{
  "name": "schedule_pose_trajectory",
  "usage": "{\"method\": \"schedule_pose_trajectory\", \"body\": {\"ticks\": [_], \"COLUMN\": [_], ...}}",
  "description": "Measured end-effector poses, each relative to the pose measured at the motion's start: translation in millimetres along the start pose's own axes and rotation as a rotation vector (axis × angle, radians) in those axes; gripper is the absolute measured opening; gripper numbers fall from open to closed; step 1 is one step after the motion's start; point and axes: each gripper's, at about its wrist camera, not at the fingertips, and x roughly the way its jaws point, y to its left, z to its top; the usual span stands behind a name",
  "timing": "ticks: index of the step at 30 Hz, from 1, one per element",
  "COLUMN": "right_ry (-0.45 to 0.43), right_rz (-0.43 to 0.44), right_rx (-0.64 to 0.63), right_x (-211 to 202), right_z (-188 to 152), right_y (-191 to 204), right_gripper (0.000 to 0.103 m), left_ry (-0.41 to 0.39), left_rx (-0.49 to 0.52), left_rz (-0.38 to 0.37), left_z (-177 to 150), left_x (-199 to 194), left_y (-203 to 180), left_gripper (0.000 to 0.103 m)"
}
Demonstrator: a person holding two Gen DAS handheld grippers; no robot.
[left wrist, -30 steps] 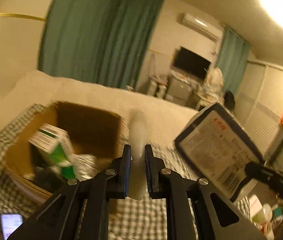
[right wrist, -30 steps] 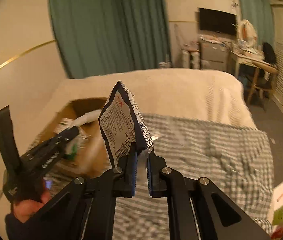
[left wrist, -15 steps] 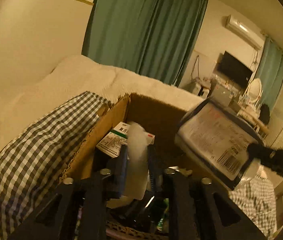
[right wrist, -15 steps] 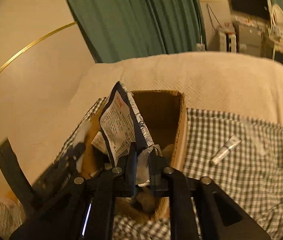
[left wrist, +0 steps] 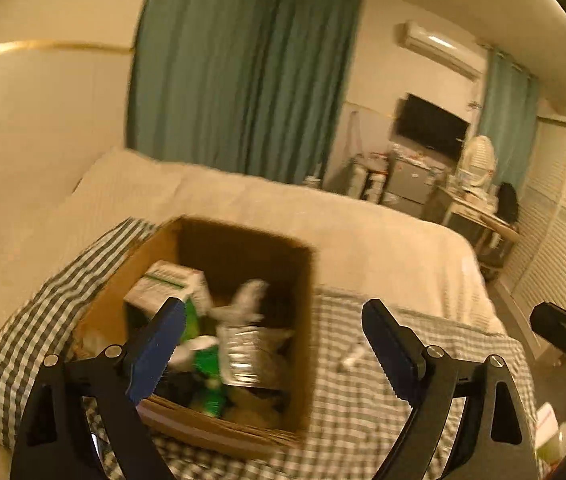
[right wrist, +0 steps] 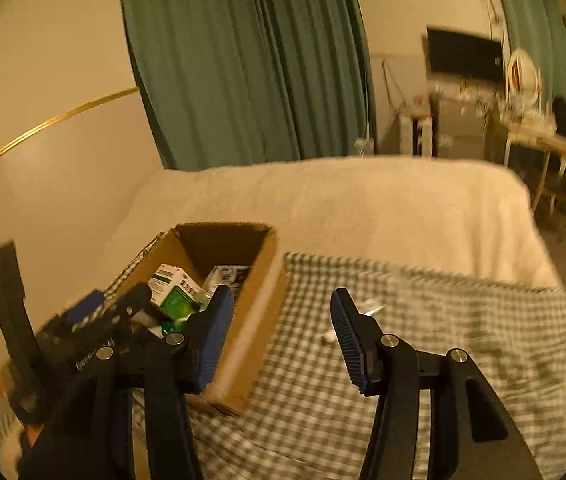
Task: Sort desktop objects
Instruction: 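Grasp the white BOP toothpaste tube with the left tool while the right tool grasps the clear comb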
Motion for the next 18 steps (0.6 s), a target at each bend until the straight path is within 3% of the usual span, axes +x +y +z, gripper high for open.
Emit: {"method": "schedule_pose_trajectory", "body": {"ticks": [5,9,18], "right_ry": [-0.063,-0.074,-0.018], "right_rz": [-0.060,-0.071,-0.068], "right_rx": [-0.073,-0.063,-0.012], "right_x": [-54,-80,-54], "right_z": [-4,-13,-40], "right_y": [-23,-40,-90], "right_gripper": [0.050,0.050,0.050], "left_ry": [-0.039,0.007,0.104], "left_rx": [0.052,0.065,0.132], "left_rz": [-0.042,-0.079,-0.110], "left_z": [0,-6,-50], "left_x": [-31,-27,38], "left_y": [-43,-62,-96], "left_gripper": [0.100,0.100,0.100]}}
